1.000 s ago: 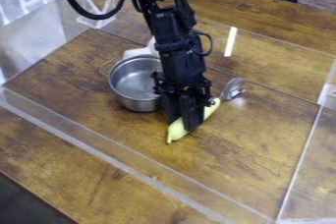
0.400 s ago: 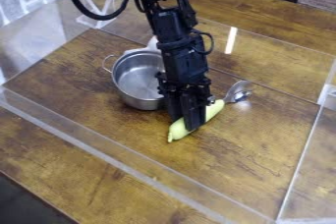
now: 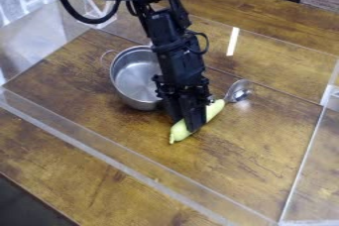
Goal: Move the green spoon to the right
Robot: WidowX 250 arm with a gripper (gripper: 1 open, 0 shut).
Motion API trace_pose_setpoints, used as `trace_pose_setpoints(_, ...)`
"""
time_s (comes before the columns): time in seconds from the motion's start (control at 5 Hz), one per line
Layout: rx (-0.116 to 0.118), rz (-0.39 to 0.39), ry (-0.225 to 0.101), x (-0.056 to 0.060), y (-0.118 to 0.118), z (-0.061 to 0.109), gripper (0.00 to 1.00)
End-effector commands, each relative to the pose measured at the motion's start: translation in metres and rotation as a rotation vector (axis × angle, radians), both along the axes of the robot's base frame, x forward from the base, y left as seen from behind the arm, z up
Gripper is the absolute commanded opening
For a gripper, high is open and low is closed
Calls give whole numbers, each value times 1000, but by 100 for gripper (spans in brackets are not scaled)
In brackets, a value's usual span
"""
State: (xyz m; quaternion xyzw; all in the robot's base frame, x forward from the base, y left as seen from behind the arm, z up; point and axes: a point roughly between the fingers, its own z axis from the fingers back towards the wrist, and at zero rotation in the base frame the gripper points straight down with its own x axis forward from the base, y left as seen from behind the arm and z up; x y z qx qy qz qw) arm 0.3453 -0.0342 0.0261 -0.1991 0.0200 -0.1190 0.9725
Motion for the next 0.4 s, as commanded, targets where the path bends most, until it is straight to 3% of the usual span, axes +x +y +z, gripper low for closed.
trace_pose_setpoints(0.0, 2, 13, -26, -3, -11, 16, 0)
trace_pose_setpoints(0.2, 1, 39, -22, -8, -24, 17, 0)
